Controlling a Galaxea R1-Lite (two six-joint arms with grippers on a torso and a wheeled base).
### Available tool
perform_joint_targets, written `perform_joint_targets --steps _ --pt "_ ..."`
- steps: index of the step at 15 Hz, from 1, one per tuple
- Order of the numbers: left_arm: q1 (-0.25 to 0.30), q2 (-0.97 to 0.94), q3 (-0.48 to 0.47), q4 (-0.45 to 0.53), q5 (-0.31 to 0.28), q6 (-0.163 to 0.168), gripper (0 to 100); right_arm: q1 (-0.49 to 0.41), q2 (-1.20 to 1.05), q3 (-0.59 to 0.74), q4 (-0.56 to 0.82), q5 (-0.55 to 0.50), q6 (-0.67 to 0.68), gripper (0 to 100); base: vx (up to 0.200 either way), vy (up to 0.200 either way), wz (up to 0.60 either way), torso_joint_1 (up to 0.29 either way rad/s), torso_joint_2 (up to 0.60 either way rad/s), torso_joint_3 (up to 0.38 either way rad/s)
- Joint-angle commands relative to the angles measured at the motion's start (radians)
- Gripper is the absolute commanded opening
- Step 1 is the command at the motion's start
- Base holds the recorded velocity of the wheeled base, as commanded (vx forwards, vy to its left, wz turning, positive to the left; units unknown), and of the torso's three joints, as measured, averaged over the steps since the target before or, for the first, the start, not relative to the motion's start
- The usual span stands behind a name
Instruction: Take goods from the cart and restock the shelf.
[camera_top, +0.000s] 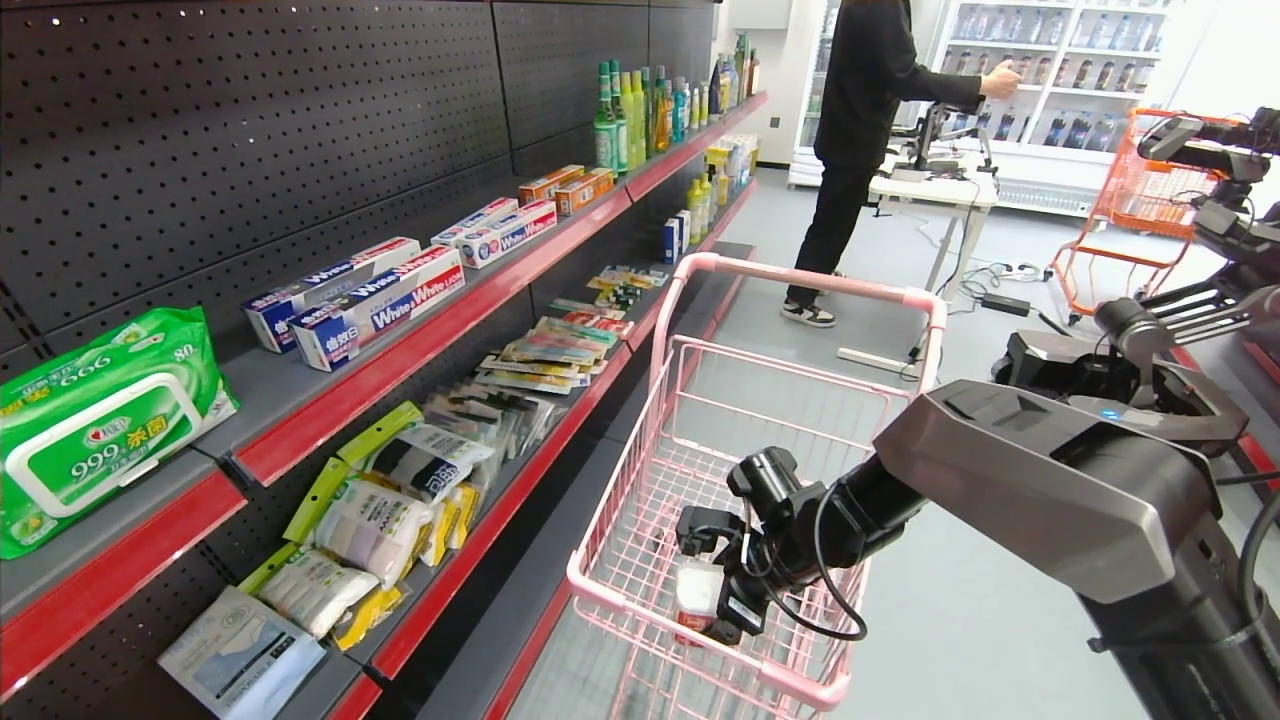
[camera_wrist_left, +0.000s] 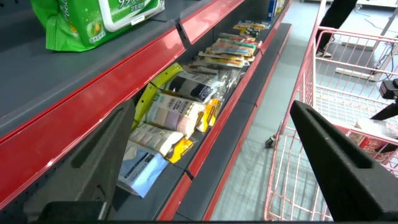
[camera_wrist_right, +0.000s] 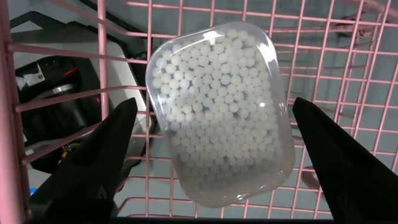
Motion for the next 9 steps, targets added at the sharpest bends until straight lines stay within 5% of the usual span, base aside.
perform_joint_targets --steps 1,2,9 --pt "0.0 0.001 0.0 -0.001 0.0 0.0 100 0.0 -0.001 0.0 -0.001 0.0 -0.001 100 0.0 0.0 0.0 0.0 0.0 0.0" --pt "0.0 0.001 0.0 -0.001 0.0 0.0 100 0.0 -0.001 0.0 -0.001 0.0 -0.007 0 0.0 0.0 0.0 0.0 0.0 0.0" --pt "0.0 0.004 0.0 -0.001 0.0 0.0 100 0.0 -0.001 0.006 -0.007 -0.009 -0.004 0 0.0 0.0 0.0 0.0 0.0 0.0"
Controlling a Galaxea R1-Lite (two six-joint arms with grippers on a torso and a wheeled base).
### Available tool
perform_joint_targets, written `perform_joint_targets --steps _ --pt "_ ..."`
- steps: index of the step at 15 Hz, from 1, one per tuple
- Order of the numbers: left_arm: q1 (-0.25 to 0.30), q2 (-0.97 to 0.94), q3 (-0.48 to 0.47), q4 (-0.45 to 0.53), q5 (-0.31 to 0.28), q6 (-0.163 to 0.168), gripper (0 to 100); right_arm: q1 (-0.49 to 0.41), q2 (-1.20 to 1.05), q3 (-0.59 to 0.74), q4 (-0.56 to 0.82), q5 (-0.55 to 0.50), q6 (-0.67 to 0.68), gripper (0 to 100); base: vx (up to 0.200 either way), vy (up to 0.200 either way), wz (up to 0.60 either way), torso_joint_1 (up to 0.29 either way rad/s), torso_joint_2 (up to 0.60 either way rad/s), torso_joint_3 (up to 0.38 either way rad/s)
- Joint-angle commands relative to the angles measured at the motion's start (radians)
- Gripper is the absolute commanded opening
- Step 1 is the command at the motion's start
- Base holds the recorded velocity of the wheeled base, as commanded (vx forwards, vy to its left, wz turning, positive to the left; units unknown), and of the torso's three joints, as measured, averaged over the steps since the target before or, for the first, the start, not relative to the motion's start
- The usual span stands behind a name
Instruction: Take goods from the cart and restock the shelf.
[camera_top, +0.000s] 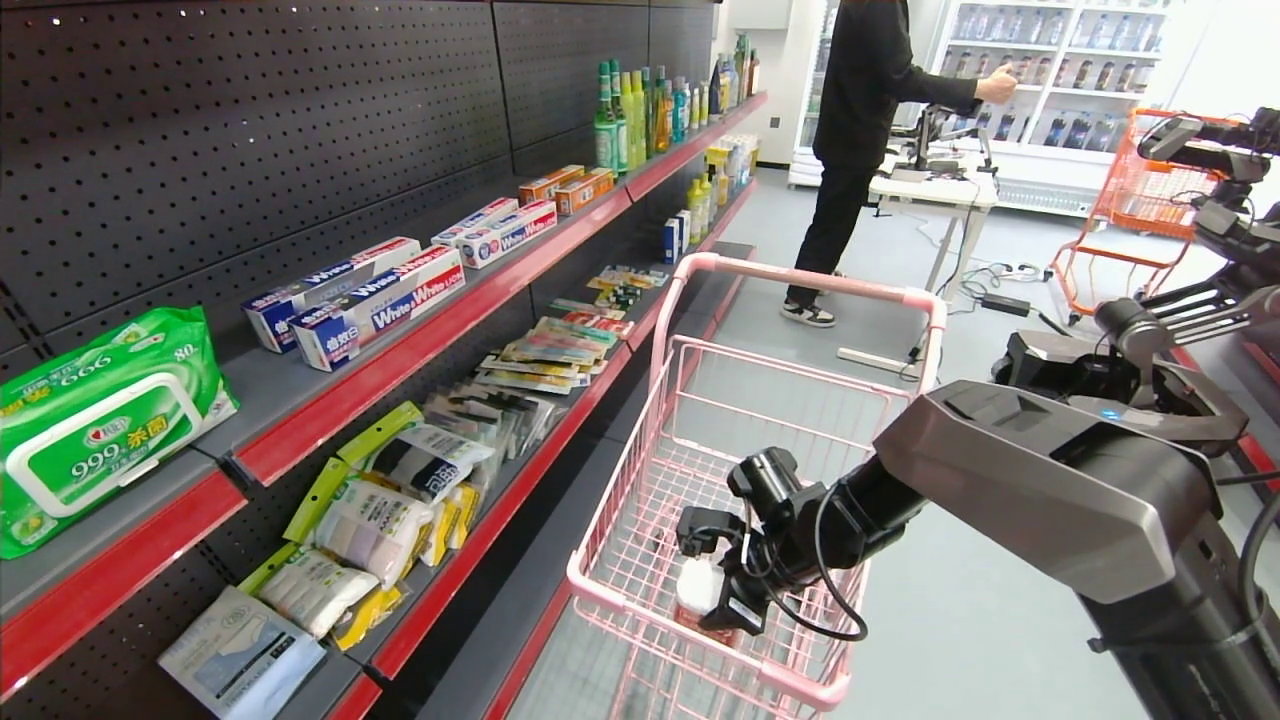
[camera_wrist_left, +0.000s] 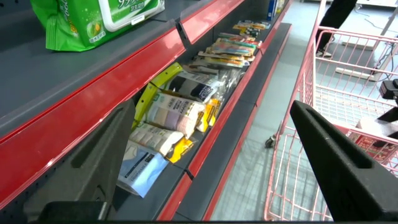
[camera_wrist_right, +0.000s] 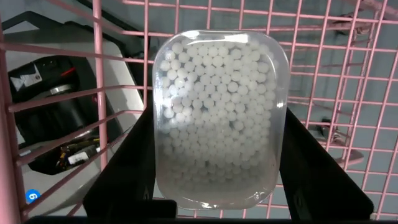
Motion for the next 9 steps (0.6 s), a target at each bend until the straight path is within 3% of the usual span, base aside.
perform_joint_targets --steps 1,9 --pt "0.0 0.003 0.0 0.0 0.0 0.0 100 -0.004 -0.004 0.014 -0.004 0.0 0.018 0 0.0 0.0 0.0 0.0 0.0 0.0" --pt "0.0 0.003 0.0 0.0 -0.001 0.0 100 -0.084 -0.18 0.048 -0.004 -0.02 0.105 0 0.0 0.0 0.0 0.0 0.0 0.0"
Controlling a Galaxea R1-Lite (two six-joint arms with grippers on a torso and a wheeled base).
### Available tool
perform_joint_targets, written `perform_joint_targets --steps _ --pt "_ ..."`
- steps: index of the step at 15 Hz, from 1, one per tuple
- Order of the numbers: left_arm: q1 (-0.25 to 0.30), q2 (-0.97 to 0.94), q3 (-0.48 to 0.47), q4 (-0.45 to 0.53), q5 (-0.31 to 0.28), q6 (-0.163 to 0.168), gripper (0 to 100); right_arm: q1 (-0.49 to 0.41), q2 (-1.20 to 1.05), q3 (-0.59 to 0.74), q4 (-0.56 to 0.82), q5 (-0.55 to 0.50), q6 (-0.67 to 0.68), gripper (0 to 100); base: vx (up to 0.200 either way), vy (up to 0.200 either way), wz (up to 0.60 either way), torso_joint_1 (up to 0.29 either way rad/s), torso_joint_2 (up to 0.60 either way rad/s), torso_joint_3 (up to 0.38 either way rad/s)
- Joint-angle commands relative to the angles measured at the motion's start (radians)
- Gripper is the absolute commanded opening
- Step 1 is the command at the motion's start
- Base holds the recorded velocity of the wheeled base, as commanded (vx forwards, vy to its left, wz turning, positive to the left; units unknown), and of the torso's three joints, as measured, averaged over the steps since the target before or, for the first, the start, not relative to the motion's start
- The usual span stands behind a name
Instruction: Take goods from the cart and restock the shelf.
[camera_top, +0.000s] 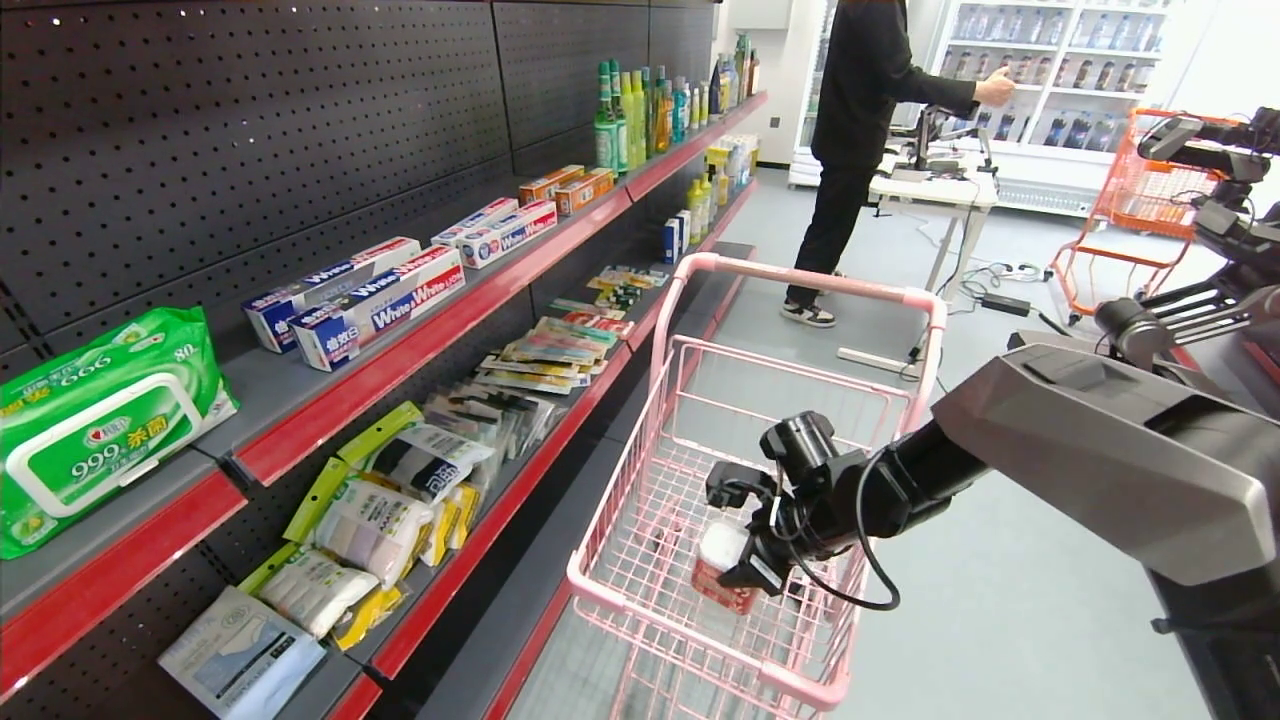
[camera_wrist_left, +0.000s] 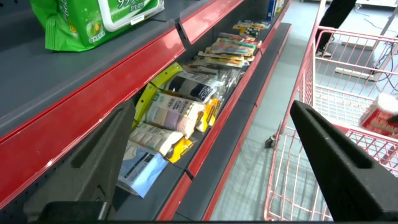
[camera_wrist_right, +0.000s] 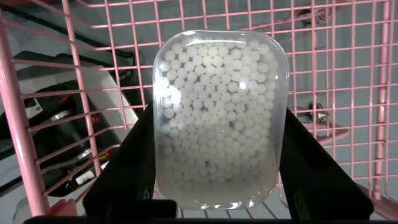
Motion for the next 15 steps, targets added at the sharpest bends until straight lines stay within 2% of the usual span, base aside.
perform_joint_targets --steps 1,5,9,13,15 --pt "0.0 0.003 0.0 0.0 0.0 0.0 100 -0.027 -0.087 0.008 -0.001 -0.006 0.021 0 0.0 0.0 0.0 0.0 0.0 0.0" --pt "0.0 0.001 0.0 0.0 0.0 0.0 100 -0.031 -0.268 0.059 0.006 -0.082 0.2 0 0.0 0.0 0.0 0.0 0.0 0.0" --pt "0.0 0.001 0.0 0.0 0.0 0.0 100 -0.065 -0.468 0.143 0.008 -0.153 0.224 0 0.0 0.0 0.0 0.0 0.0 0.0" --pt "0.0 0.0 0.0 0.0 0.002 0.0 100 -0.218 -0.645 0.253 0.009 -0.179 0.247 0 0.0 0.0 0.0 0.0 0.0 0.0" --pt "0.0 0.0 0.0 0.0 0.002 0.0 100 -0.267 -0.695 0.306 0.009 -0.18 0.271 0 0.0 0.0 0.0 0.0 0.0 0.0"
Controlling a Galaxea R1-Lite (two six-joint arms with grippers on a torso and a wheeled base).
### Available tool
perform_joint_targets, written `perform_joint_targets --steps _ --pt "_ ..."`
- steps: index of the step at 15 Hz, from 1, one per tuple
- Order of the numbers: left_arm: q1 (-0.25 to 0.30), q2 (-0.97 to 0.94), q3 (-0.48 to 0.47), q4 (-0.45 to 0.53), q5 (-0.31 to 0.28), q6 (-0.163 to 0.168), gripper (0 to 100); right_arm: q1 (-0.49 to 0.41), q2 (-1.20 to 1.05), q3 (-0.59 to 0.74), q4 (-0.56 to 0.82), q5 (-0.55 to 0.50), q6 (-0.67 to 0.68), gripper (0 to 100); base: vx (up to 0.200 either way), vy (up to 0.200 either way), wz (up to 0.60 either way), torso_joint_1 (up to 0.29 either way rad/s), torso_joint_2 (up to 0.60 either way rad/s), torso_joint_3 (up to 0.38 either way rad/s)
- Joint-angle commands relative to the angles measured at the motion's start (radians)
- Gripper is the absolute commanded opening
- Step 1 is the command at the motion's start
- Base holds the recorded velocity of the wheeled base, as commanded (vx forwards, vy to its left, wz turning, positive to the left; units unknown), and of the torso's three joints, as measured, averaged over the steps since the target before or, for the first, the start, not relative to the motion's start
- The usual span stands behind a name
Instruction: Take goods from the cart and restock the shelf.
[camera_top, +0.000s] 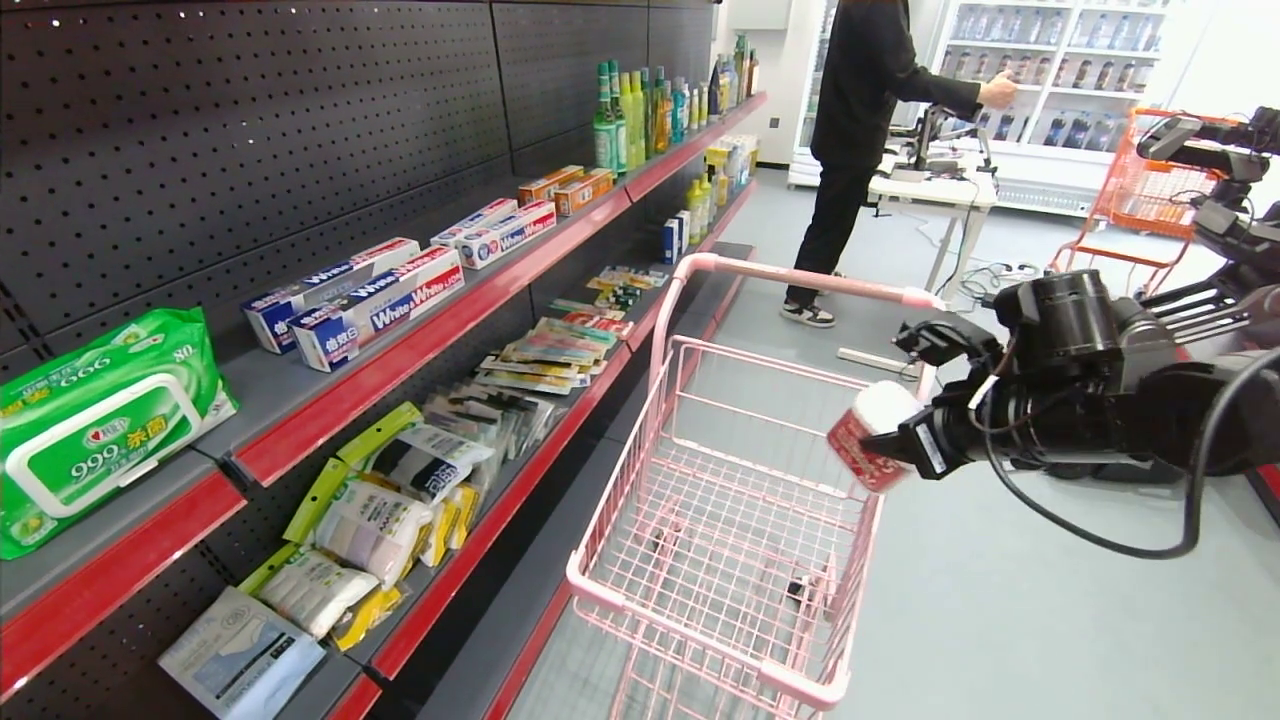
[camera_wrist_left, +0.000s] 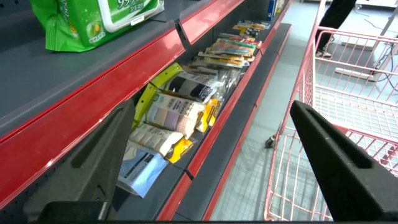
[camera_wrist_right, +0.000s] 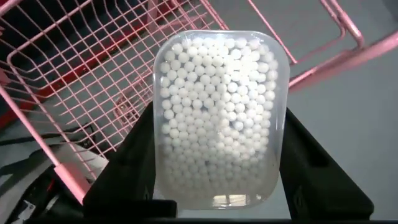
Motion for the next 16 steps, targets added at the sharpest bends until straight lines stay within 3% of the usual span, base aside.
perform_joint_targets --steps 1,5,11,16 --pt "0.0 0.0 0.0 -0.001 0.001 -0.001 100 -0.058 -0.107 0.074 -0.002 -0.001 0.029 0 0.0 0.0 0.0 0.0 0.0 0.0" --pt "0.0 0.0 0.0 -0.001 0.001 0.0 100 -0.1 -0.351 0.191 0.0 -0.074 0.218 0 0.0 0.0 0.0 0.0 0.0 0.0" --pt "0.0 0.0 0.0 -0.001 0.001 -0.001 100 -0.123 -0.569 0.39 0.0 -0.171 0.224 0 0.0 0.0 0.0 0.0 0.0 0.0" --pt "0.0 0.0 0.0 -0.001 0.001 -0.001 100 -0.121 -0.659 0.401 0.023 -0.18 0.204 0 0.0 0.0 0.0 0.054 -0.11 -0.058"
